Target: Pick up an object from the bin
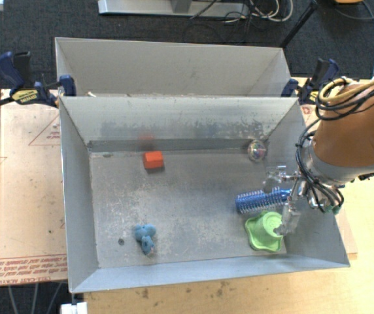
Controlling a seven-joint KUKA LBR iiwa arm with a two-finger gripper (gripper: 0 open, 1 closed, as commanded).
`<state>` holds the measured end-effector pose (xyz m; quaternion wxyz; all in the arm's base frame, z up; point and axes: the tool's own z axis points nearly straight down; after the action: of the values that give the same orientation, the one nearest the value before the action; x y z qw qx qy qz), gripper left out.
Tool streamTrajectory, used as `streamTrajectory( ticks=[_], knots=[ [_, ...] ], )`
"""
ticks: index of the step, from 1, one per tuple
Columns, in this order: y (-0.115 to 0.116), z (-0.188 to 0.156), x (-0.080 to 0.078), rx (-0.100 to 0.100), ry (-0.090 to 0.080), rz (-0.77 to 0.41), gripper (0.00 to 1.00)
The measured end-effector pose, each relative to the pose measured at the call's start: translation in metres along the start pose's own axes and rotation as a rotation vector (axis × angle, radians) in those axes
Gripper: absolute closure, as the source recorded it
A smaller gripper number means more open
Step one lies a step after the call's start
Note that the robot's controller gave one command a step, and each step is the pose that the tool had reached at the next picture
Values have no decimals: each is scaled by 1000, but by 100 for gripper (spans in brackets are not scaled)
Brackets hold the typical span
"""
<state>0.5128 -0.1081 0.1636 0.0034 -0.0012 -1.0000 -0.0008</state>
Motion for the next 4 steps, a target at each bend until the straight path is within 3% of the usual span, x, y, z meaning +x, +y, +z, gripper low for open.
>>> streamTrajectory(
  ticks=[1,2,4],
  knots=[
    [-3,70,-47,5,-22,-106,0],
    [-8,74,-68,7,-32,-218,0],
    [1,74,-77,9,-36,-272,0]
  ],
)
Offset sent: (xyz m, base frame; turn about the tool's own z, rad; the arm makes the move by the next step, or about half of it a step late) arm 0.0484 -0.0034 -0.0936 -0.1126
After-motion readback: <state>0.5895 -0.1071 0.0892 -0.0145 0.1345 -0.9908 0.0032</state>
